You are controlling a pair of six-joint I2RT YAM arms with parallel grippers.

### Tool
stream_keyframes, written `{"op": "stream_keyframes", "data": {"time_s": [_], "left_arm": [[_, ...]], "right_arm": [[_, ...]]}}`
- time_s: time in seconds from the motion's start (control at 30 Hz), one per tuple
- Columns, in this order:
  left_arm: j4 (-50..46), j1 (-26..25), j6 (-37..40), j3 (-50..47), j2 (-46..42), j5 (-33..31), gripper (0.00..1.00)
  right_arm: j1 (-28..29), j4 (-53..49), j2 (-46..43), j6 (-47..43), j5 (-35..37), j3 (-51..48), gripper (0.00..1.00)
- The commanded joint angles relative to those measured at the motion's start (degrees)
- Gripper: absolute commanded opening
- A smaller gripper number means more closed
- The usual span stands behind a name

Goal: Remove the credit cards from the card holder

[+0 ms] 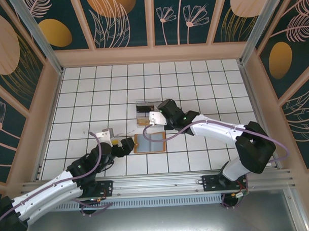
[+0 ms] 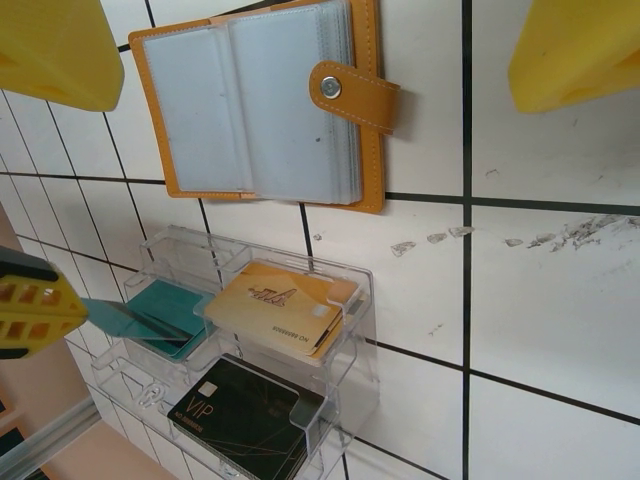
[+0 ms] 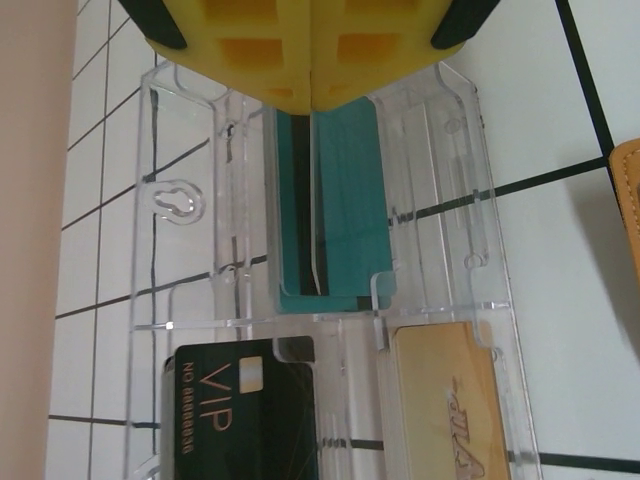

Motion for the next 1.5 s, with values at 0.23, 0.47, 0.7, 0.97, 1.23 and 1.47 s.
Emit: {"op": "stream_keyframes", "data": {"time_s": [0.23,0.47,0.7,0.97,1.23,1.47], "left_arm": [[-0.9,0.2,1.2,-0.8,-1.6,-1.3,0.99],[-1.5,0.2,1.8,-0.7,-2.6,-1.4,0.99],[-1.5,0.2,2.1,-1.1,-3.6,-1.6,0.99],[-0.9,0.2,2.1,-1.3,-3.5,-1.3,0.99],[-0.9,0.2,2.1,-1.3,-3.6,-1.0,0.99],[-0.9,0.2,2.1,-1.4,-3.5,-0.3,0.99]], "right_arm": [[-0.7,1.2,5.0,0.7,0.9,2.4,0.00],[-0.7,1.1,7.5,2.5,2.4,4.7,0.02],[-0.6,1.9,7.2,3.9,3.9,5.1,0.37],[-0.7,5.3,7.1,3.4,8.2,4.2,0.43],[-1.2,9.6,8.8,3.3,12.5,4.2,0.43],[-1.3,9.1,7.5,4.4,11.4,4.8,0.43]]}}
